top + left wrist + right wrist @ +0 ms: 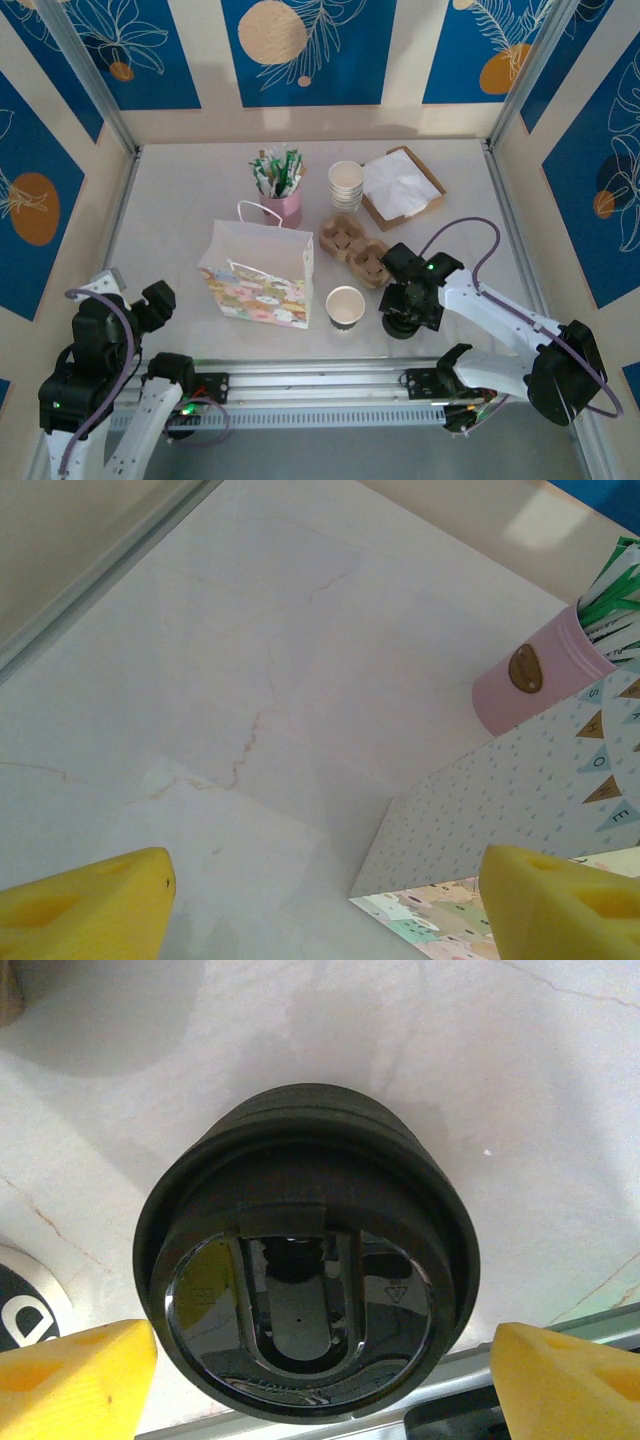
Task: Pack the takeout coffee
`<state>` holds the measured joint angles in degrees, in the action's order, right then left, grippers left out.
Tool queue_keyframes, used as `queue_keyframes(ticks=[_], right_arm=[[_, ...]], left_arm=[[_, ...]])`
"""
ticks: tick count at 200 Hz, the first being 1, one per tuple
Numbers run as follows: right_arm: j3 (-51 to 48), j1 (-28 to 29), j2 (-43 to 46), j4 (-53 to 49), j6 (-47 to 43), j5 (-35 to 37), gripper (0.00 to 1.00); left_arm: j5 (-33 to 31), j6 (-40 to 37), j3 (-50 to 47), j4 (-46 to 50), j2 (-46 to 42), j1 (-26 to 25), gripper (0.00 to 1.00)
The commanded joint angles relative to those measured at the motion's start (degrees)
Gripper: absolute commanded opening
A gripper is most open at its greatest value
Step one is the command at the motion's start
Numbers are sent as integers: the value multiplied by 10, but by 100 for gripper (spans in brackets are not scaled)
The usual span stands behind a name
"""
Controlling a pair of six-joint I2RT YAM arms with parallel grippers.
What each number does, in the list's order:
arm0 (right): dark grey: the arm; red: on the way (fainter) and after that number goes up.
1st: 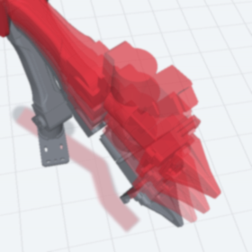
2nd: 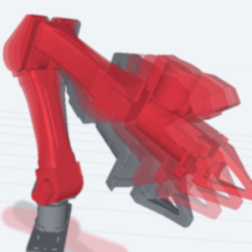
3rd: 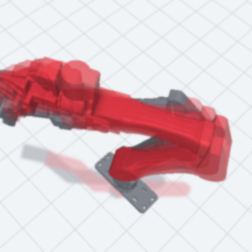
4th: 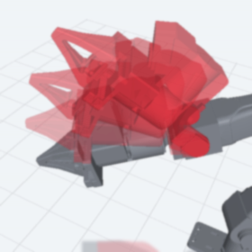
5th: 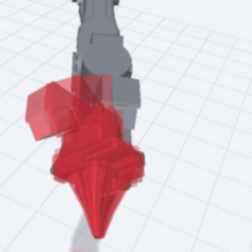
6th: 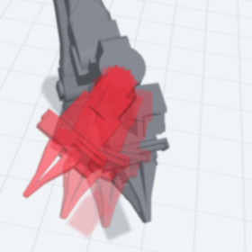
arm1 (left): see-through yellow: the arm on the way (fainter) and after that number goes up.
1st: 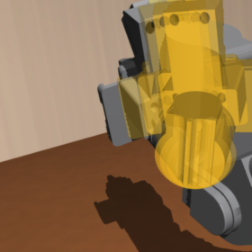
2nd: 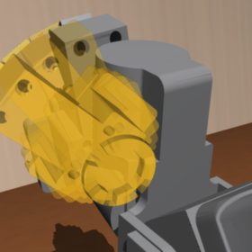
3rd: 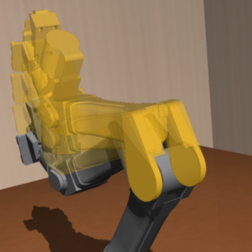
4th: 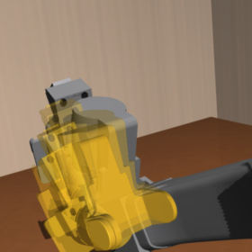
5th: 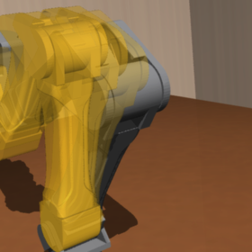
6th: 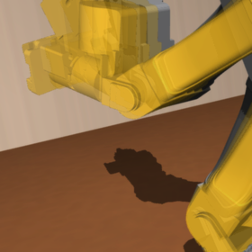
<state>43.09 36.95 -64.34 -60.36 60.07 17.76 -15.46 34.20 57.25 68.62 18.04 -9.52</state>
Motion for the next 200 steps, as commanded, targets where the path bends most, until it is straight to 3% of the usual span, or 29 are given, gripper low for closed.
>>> queue_keyframes(ticks=[1,89,200], right_arm=[[2,7,-1,-2,10,-6,86],[2,8,-28,-3,7,8,83],[14,3,-16,-11,14,11,72]], left_arm=[[3,4,-1,6,-5,-3,79],[9,3,-8,8,-3,-4,79],[11,1,-9,6,-2,-3,80]])
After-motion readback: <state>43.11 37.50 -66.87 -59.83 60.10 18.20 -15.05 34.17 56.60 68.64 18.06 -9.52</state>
